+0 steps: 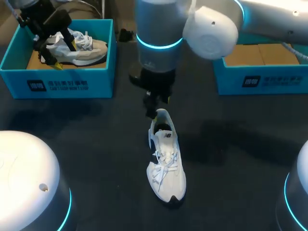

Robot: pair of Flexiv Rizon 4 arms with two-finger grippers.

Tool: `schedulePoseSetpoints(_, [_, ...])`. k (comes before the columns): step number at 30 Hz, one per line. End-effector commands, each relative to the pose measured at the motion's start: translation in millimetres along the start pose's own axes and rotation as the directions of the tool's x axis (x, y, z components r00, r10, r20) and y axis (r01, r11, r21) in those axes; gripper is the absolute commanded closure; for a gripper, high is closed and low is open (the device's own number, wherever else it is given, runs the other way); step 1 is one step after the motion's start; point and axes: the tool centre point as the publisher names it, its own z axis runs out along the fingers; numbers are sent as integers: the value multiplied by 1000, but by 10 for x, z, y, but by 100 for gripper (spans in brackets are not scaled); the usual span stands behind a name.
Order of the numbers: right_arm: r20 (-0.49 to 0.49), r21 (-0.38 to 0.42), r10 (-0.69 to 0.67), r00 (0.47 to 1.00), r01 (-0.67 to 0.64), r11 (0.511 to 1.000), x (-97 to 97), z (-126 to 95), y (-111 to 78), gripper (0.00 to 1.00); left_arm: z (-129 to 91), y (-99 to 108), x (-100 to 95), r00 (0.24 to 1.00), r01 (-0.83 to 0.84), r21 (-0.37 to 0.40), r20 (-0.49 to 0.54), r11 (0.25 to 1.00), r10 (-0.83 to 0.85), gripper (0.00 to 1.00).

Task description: Take the shoe out of the shoebox, open the shoe tongue, remove and reinsert the insole, then place the shoe into the shoebox

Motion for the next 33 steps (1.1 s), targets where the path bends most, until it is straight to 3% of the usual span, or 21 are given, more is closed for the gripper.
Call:
schedulePoseSetpoints(1, [-32, -66, -150, 988, 147, 987, -42, 17, -96, 0, -4, -2, 6, 1000, 0, -3, 0, 1000, 0, 0])
schedulePoseSetpoints(3, [-32, -66, -150, 988, 147, 987, -42, 17, -96, 0, -4, -2, 6, 1000, 0, -3, 0, 1000, 0, 0])
schedulePoseSetpoints(5, [-13, 34, -175, 984, 175, 984, -85, 72, -5, 0, -4, -2, 6, 1000, 0, -3, 0, 1000, 0, 0])
schedulePoseSetpoints(11, [28, 116, -231, 973, 226, 967, -171, 143, 136, 0, -4, -2, 6, 1000, 0, -3, 0, 1000, 0, 0])
schedulePoseSetpoints(33, [42, 90, -428, 903, 423, 902, -456, 680, 81, 0, -4, -2, 6, 1000, 0, -3, 0, 1000, 0, 0])
